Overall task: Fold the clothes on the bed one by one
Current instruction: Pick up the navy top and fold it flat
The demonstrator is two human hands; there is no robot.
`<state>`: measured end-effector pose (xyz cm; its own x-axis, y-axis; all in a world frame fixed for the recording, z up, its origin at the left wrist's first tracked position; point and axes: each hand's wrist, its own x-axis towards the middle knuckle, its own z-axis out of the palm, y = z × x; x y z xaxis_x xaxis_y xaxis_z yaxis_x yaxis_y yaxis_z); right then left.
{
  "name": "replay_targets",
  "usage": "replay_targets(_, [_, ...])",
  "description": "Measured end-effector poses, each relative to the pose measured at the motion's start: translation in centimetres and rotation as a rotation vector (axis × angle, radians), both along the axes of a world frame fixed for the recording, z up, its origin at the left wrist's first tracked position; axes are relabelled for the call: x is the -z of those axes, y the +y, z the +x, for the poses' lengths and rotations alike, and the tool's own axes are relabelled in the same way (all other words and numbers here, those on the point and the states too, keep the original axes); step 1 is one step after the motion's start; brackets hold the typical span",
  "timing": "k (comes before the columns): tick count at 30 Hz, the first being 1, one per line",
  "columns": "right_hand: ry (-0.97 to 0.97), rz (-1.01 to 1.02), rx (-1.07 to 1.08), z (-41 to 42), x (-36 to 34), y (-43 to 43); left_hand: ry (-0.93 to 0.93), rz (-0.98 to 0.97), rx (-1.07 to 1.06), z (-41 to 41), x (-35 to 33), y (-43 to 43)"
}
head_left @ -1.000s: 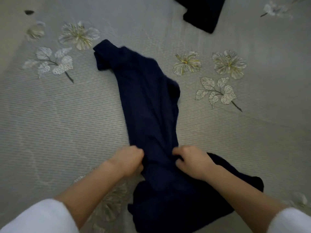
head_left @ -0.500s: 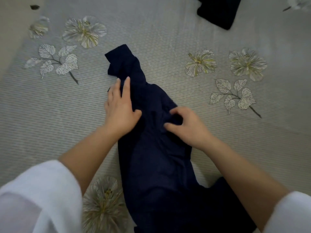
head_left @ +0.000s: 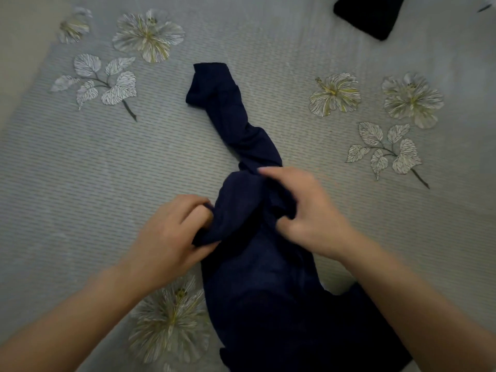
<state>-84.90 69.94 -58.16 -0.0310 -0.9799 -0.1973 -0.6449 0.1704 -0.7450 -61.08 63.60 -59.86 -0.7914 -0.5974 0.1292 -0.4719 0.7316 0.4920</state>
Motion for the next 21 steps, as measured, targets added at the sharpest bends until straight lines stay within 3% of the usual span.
replay_targets(3, [0.347, 0.086, -0.244, 1.3, 1.1, 0.1, -0.017, 0.034, 0.09, 0.8, -0.6, 1.3])
replay_targets(6, [0.531, -0.074, -0.193, 1.2, 1.3, 1.3, -0.025, 0.135, 0.101, 1.3, -0.9, 2.9])
replay_targets(9, [0.503, -0.181, 0.002, -0.2, 0.9, 3.6, 0.023, 0.304, -0.011, 1.3, -1.0, 4.4])
replay_targets(11, [0.463, -0.132, 0.041, -0.9, 0.1, 5.7, 0.045, 0.314, -0.058, 1.1, -1.5, 5.3])
replay_targets(15, [0.605, 0.085, -0.243, -0.8, -2.7, 9.0, 0.084, 0.257, 0.003, 0.0, -4.6, 7.0])
replay_targets(17, [0.588, 0.176, -0.247, -0.9, -4.3, 9.7, 0.099, 0.416, -0.037, -0.9, -7.1, 7.6])
replay_targets(21, [0.269, 0.088, 0.095, -1.9, -10.0, 11.0, 0.075, 0.812, -0.091, -2.1, -12.2, 9.0])
